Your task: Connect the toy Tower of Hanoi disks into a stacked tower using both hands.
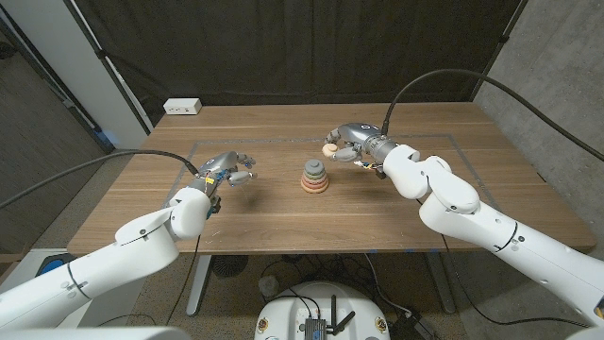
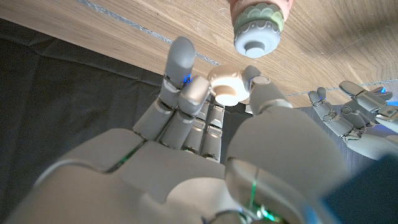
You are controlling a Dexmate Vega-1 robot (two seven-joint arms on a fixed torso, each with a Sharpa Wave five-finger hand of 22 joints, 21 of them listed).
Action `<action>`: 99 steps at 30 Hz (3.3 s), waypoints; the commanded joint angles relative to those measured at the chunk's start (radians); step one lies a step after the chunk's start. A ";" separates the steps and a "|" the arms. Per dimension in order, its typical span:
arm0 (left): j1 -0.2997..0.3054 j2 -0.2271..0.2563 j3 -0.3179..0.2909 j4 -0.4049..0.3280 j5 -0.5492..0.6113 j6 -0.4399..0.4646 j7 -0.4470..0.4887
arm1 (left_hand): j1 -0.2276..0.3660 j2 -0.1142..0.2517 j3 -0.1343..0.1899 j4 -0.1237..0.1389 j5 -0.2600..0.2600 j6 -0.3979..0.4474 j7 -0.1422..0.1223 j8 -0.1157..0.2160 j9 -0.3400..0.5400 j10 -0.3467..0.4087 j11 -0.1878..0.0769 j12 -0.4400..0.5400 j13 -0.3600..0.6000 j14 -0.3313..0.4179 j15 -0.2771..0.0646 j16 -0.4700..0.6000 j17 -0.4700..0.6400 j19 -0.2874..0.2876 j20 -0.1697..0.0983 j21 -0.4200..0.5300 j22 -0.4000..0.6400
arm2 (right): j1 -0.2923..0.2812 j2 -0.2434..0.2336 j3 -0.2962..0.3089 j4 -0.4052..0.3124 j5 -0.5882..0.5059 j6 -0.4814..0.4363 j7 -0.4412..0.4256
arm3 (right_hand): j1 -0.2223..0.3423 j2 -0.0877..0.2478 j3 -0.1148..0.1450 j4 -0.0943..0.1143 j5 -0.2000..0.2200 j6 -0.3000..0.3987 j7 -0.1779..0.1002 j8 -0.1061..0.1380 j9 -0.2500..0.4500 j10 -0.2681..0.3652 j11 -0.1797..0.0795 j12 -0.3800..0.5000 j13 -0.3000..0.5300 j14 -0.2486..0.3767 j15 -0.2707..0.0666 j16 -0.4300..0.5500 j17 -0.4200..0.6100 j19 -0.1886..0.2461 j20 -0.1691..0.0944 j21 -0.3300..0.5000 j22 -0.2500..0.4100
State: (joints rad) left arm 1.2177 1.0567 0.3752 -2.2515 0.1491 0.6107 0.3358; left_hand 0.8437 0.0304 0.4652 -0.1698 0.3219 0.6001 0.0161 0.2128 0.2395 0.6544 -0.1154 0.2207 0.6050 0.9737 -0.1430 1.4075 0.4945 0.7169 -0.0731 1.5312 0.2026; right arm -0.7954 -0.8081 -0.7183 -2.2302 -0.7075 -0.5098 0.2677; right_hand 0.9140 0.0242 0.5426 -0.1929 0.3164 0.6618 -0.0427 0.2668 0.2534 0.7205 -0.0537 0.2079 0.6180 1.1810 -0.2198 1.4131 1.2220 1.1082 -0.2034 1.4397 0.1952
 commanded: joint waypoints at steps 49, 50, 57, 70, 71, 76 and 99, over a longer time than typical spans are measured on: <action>0.014 -0.002 -0.035 0.050 -0.045 -0.048 0.006 | -0.002 -0.007 0.013 -0.001 -0.005 0.013 -0.002 -0.005 0.008 0.016 0.002 -0.002 0.005 0.006 -0.077 0.007 -0.001 0.005 -0.134 0.006 0.000 | 0.178 0.168 -0.160 0.152 -0.107 -0.041 0.177 | 0.041 0.057 0.041 0.026 0.005 0.037 -0.005 0.000 0.004 0.073 -0.048 0.005 0.013 -0.010 0.001 0.017 0.000 0.005 -0.019 0.009 0.002; 0.015 -0.002 -0.037 0.050 -0.047 -0.047 0.005 | -0.001 -0.007 0.013 -0.001 -0.005 0.013 -0.002 -0.005 0.008 0.017 0.001 -0.001 0.006 0.007 -0.077 0.008 0.000 0.005 -0.134 0.005 -0.001 | 0.180 0.170 -0.163 0.153 -0.110 -0.046 0.184 | 0.041 0.057 0.041 0.026 0.005 0.037 -0.005 0.000 0.004 0.073 -0.047 0.004 0.013 -0.010 0.001 0.018 0.001 0.005 -0.019 0.009 0.002; 0.016 0.002 -0.038 0.050 -0.052 -0.045 0.003 | -0.001 -0.007 0.014 0.000 -0.005 0.012 -0.001 -0.006 0.008 0.018 0.002 -0.002 0.005 0.006 -0.077 0.007 -0.001 0.004 -0.134 0.005 0.000 | 0.192 0.178 -0.175 0.163 -0.120 -0.058 0.207 | 0.041 0.059 0.042 0.026 0.005 0.032 -0.004 -0.004 0.004 0.067 -0.047 0.001 0.015 -0.015 0.001 0.016 -0.003 0.006 -0.019 0.009 0.002; 0.011 0.002 -0.034 0.057 -0.056 -0.050 0.002 | -0.002 -0.007 0.015 0.000 -0.005 0.012 -0.002 -0.006 0.009 0.017 -0.001 -0.003 0.006 0.006 -0.077 0.008 -0.001 0.002 -0.134 0.005 -0.002 | 0.202 0.182 -0.187 0.176 -0.125 -0.060 0.224 | 0.039 0.059 0.042 0.027 0.004 0.029 0.000 -0.008 0.004 0.066 -0.044 0.000 0.016 -0.022 0.001 0.011 -0.008 0.002 -0.019 0.007 0.000; 0.011 0.001 -0.033 0.058 -0.056 -0.050 0.002 | -0.002 -0.007 0.015 0.000 -0.005 0.013 -0.002 -0.006 0.009 0.017 0.000 -0.003 0.006 0.005 -0.077 0.007 -0.002 0.002 -0.134 0.004 -0.002 | 0.202 0.182 -0.188 0.176 -0.125 -0.059 0.225 | 0.039 0.060 0.042 0.027 0.004 0.030 -0.001 -0.008 0.004 0.067 -0.044 0.000 0.016 -0.021 0.001 0.012 -0.006 0.003 -0.019 0.007 0.001; 0.007 0.000 -0.029 0.061 -0.058 -0.051 -0.001 | -0.001 -0.006 0.016 0.000 -0.005 0.013 -0.002 -0.006 0.009 0.017 0.001 -0.003 0.007 0.005 -0.077 0.008 -0.002 0.003 -0.134 0.005 -0.002 | 0.202 0.183 -0.190 0.178 -0.125 -0.059 0.227 | 0.038 0.060 0.042 0.028 0.003 0.030 0.000 -0.009 0.005 0.066 -0.044 0.000 0.016 -0.022 0.001 0.012 -0.006 0.002 -0.019 0.007 0.001; 0.009 0.000 -0.022 0.056 -0.059 -0.048 0.003 | -0.002 -0.006 0.018 0.000 -0.005 0.014 -0.002 -0.006 0.010 0.020 0.000 -0.003 0.007 0.003 -0.077 0.006 -0.003 0.003 -0.133 0.006 -0.001 | 0.194 0.180 -0.193 0.184 -0.123 -0.062 0.228 | 0.033 0.062 0.041 0.028 0.001 0.029 -0.001 -0.013 0.005 0.065 -0.044 -0.003 0.015 -0.023 0.001 0.013 -0.004 0.002 -0.019 0.006 0.000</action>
State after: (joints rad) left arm 1.2222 1.0564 0.3512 -2.1909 0.0926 0.5605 0.3357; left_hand 0.8437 0.0304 0.4804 -0.1710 0.3172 0.6052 0.0109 0.2053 0.2443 0.6662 -0.1145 0.2207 0.6093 0.9736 -0.1430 1.4075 0.4915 0.7170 -0.0731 1.5301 0.2002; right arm -0.5956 -0.6264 -0.9090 -2.0491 -0.8313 -0.5679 0.4921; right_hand 0.9110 0.0272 0.5466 -0.1969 0.3145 0.6756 -0.0325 0.2475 0.2535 0.7309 -0.0434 0.2038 0.6317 1.1577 -0.2178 1.4249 1.2137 1.1082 -0.2034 1.4448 0.1954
